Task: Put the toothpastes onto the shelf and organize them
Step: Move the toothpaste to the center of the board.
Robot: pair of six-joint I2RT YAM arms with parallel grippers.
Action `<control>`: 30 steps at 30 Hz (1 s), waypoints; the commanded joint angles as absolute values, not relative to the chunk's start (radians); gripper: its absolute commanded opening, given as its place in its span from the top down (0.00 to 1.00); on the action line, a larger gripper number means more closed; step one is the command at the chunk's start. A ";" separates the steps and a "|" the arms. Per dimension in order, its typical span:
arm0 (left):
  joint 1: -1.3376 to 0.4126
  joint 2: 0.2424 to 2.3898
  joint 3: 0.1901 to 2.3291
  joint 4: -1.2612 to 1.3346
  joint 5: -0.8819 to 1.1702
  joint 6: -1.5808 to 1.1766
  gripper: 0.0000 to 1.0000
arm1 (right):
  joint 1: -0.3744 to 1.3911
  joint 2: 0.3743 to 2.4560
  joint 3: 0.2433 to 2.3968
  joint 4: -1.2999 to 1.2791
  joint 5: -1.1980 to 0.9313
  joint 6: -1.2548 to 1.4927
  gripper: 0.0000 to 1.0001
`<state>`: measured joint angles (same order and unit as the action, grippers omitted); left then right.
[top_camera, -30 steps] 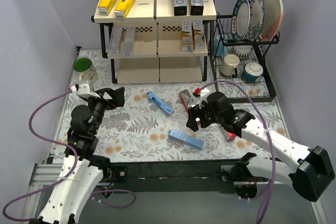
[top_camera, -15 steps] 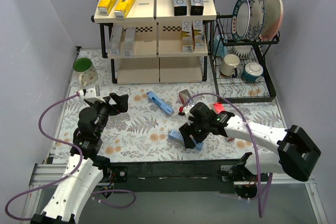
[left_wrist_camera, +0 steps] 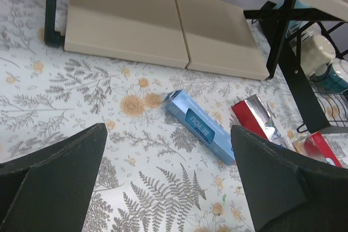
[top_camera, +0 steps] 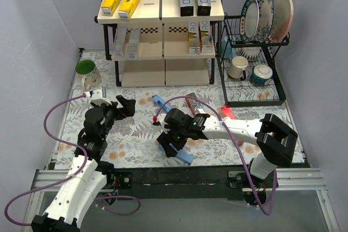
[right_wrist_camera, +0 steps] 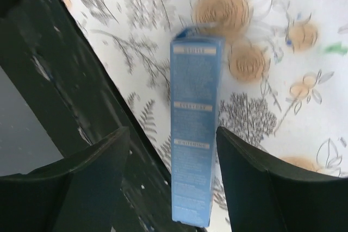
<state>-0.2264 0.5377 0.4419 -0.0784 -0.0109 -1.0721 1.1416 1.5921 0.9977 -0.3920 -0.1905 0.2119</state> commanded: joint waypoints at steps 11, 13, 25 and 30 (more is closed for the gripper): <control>-0.309 0.744 0.545 -0.365 0.149 -1.413 0.02 | 0.999 1.355 0.879 -0.302 0.141 0.319 0.23; -0.392 0.765 0.555 -0.412 0.025 -1.482 0.02 | 0.956 1.312 0.826 -0.275 0.176 0.333 0.22; -0.891 1.184 0.759 -0.782 -0.376 -1.913 0.03 | 0.877 1.124 0.684 -0.172 0.213 0.342 0.21; -0.969 1.333 0.857 -0.804 -0.394 -1.882 0.09 | 0.871 1.126 0.664 -0.149 0.199 0.337 0.21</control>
